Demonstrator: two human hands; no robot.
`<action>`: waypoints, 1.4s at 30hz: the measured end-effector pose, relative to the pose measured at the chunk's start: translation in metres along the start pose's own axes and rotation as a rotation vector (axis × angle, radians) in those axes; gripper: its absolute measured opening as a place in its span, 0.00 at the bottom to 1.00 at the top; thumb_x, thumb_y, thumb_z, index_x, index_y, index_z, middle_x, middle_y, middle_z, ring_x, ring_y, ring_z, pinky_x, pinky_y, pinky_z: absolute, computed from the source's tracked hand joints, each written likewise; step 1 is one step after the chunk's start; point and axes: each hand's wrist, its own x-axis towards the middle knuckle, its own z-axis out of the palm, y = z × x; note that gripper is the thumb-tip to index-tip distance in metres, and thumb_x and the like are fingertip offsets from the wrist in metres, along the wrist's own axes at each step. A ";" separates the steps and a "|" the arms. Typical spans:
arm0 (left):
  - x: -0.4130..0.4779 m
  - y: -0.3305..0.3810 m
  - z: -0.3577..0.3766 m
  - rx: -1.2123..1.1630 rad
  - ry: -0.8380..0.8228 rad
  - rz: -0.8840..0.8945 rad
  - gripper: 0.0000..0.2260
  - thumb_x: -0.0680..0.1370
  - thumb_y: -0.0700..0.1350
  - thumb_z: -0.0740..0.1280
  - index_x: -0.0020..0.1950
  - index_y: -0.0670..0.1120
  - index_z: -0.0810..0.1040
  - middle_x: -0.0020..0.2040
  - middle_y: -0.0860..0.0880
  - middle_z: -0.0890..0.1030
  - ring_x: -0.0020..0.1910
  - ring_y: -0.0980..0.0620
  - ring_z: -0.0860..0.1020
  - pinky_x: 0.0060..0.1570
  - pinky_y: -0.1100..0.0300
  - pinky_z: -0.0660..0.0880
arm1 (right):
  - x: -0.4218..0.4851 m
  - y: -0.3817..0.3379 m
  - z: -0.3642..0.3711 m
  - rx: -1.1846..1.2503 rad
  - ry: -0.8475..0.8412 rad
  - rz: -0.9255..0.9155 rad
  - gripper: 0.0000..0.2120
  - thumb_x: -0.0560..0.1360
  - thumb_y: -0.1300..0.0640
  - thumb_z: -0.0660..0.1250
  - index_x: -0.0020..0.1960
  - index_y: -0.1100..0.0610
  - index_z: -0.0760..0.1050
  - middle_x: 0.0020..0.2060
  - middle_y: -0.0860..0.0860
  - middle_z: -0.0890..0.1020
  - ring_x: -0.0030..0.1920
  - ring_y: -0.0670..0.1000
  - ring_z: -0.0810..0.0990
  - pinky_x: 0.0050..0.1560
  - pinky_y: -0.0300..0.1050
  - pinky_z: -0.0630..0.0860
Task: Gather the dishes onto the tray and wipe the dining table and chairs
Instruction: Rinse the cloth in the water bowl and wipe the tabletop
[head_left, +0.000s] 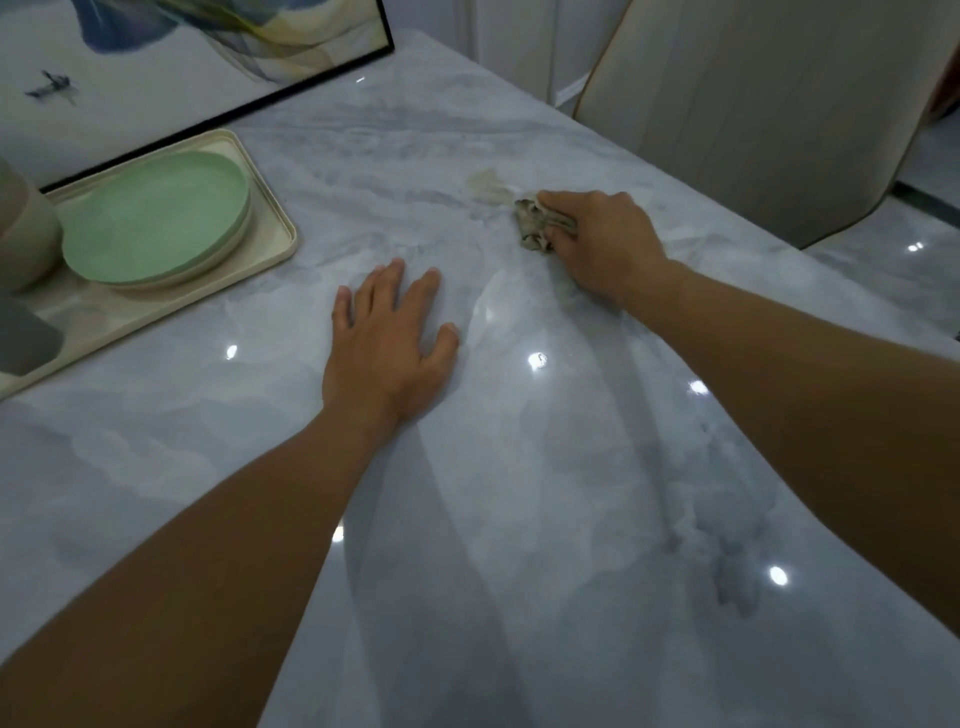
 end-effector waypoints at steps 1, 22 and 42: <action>-0.001 0.001 0.000 -0.002 0.000 -0.001 0.32 0.80 0.63 0.54 0.83 0.56 0.60 0.84 0.46 0.57 0.84 0.47 0.52 0.82 0.44 0.42 | -0.004 -0.002 0.002 -0.007 -0.005 -0.015 0.21 0.82 0.53 0.64 0.75 0.49 0.74 0.66 0.56 0.81 0.64 0.61 0.79 0.67 0.50 0.72; -0.001 0.001 0.001 0.001 0.020 0.019 0.30 0.81 0.62 0.55 0.83 0.56 0.60 0.85 0.46 0.57 0.84 0.47 0.52 0.82 0.43 0.44 | 0.066 -0.043 0.038 0.064 0.017 -0.035 0.19 0.76 0.66 0.59 0.61 0.58 0.83 0.55 0.58 0.85 0.58 0.58 0.79 0.61 0.49 0.70; 0.000 -0.001 0.001 0.002 -0.002 0.013 0.31 0.81 0.62 0.52 0.85 0.56 0.56 0.86 0.47 0.53 0.85 0.48 0.48 0.82 0.42 0.41 | 0.150 -0.087 0.051 0.101 -0.066 -0.089 0.16 0.81 0.68 0.60 0.65 0.67 0.79 0.63 0.62 0.81 0.64 0.60 0.79 0.64 0.40 0.67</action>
